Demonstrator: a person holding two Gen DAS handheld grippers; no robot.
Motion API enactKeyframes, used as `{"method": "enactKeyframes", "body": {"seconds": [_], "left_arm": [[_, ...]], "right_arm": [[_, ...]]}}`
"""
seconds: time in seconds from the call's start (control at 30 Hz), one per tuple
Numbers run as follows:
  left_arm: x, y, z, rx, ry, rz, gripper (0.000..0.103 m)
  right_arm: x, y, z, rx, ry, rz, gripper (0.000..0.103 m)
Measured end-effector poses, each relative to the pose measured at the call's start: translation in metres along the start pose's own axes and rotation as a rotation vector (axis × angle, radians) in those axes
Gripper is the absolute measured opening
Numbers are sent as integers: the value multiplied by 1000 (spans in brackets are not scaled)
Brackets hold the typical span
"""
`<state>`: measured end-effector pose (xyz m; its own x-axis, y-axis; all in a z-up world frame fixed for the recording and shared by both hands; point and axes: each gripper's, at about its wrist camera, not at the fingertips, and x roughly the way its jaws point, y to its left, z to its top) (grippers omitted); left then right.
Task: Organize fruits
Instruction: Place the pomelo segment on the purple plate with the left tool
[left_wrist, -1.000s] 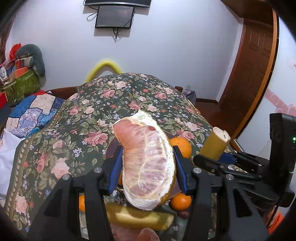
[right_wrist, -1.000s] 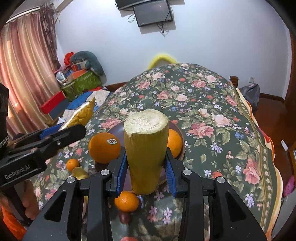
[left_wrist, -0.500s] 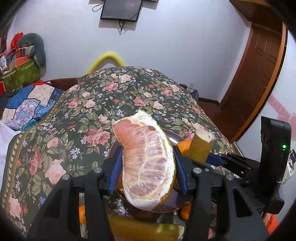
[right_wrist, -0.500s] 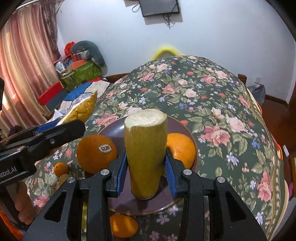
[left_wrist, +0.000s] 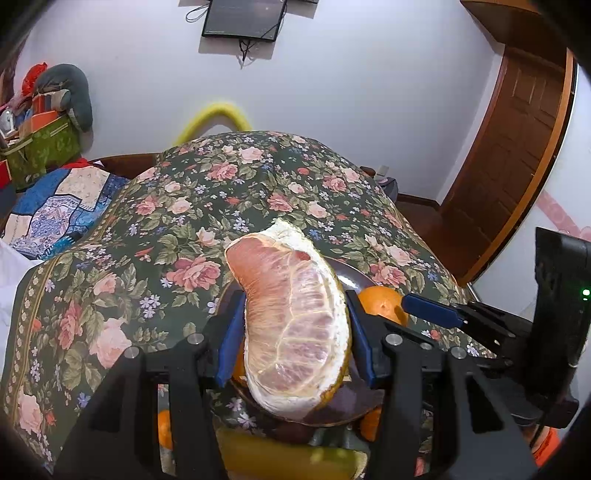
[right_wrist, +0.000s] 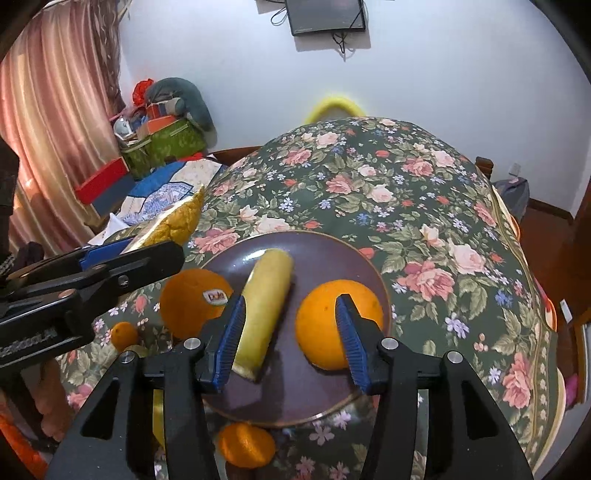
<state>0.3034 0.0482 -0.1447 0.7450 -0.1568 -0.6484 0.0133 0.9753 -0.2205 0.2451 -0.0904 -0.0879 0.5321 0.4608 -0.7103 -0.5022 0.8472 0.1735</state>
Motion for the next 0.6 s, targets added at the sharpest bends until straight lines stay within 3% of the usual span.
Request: {"method": "enactKeyframes", "body": {"seconds": [0.37,0.6], "left_arm": [[24,-26,4,54,50,-1,52],[14,-27,4,58,36,24,59]], "right_arm": [[-26,-27,-10,59,-36,-32,47],[-30,-31,-19,66,-25,-16,47]]}}
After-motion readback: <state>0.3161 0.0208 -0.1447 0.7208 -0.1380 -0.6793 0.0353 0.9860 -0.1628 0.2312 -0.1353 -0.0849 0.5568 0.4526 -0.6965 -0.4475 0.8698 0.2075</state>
